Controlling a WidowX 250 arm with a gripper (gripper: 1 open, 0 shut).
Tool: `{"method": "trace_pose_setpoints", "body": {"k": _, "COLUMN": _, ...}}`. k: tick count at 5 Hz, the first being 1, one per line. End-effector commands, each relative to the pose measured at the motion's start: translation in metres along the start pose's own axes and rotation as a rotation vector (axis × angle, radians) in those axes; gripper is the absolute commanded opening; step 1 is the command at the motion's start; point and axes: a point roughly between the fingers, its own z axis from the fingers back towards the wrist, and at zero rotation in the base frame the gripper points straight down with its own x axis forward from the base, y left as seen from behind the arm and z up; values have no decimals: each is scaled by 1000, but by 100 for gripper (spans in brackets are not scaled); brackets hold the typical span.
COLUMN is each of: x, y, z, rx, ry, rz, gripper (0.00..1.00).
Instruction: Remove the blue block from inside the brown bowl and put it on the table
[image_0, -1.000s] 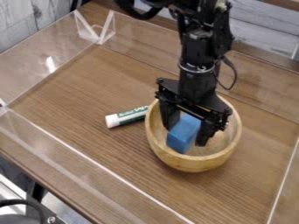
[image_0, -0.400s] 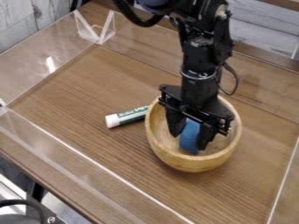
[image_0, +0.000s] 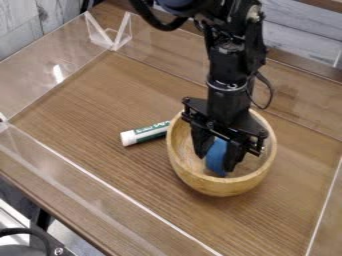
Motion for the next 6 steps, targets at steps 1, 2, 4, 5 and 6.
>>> {"method": "trace_pose_setpoints", "body": {"k": 1, "x": 12, "y": -2, "z": 21, "rx": -11, "ry": -63, "rz": -2, "gripper": 0}}
{"method": "trace_pose_setpoints", "body": {"k": 2, "x": 11, "y": -6, "z": 28, "rx": -10, "ry": -64, "rz": 1, "gripper": 0}}
{"method": "trace_pose_setpoints", "body": {"k": 4, "x": 7, "y": -15, "z": 55, "rx": 0, "ry": -84, "rz": 17, "gripper": 0}}
{"method": "trace_pose_setpoints", "body": {"k": 5, "x": 6, "y": -24, "z": 76, "rx": 10, "ry": -104, "rz": 31, "gripper": 0}}
{"method": "trace_pose_setpoints", "body": {"k": 6, "x": 0, "y": -37, "z": 77, "rx": 8, "ry": -116, "rz": 5, "gripper": 0}}
